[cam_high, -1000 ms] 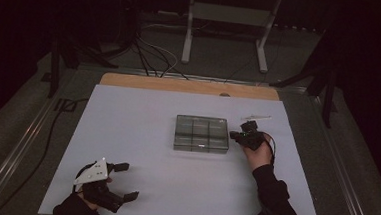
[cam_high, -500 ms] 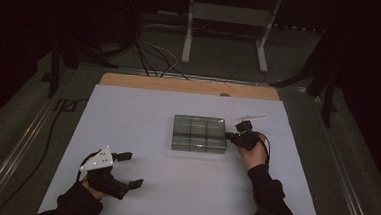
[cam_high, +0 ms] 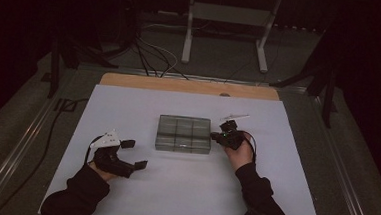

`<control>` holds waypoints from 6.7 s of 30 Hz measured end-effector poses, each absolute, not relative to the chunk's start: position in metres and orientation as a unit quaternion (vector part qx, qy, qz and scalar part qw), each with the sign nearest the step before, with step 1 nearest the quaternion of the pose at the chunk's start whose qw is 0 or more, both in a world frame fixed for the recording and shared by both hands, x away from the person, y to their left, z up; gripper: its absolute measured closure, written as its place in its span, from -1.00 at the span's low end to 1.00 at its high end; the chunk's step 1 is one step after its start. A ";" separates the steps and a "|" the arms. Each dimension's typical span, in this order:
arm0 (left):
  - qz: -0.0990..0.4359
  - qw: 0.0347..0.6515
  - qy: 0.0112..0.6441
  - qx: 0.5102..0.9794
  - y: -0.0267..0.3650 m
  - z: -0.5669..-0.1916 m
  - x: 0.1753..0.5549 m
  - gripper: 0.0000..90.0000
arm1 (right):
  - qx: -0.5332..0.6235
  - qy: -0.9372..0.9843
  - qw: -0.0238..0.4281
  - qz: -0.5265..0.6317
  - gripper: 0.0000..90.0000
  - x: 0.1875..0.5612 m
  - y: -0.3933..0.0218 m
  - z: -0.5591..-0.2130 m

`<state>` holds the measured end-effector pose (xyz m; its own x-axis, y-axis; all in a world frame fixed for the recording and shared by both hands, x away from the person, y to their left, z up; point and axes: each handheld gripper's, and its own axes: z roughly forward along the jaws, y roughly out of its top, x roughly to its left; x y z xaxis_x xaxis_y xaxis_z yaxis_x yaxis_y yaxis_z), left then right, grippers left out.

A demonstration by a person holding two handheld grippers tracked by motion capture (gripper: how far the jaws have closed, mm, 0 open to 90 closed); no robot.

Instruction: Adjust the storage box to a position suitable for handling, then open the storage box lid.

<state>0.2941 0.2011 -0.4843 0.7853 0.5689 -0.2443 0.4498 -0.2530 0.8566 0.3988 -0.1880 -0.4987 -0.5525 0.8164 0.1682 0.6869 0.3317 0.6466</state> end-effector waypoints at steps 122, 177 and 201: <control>-0.080 0.405 0.267 0.871 0.149 -0.503 0.242 1.00 | 0.503 0.786 0.021 0.360 1.00 0.312 -0.216 -0.506; -0.018 0.470 0.215 0.856 0.176 -0.453 0.251 -0.91 | 0.288 0.812 -0.008 0.507 -0.95 0.278 -0.239 -0.456; -0.013 0.485 0.170 0.858 0.174 -0.471 0.229 -0.87 | 0.229 0.824 -0.008 0.518 -0.65 0.241 -0.271 -0.470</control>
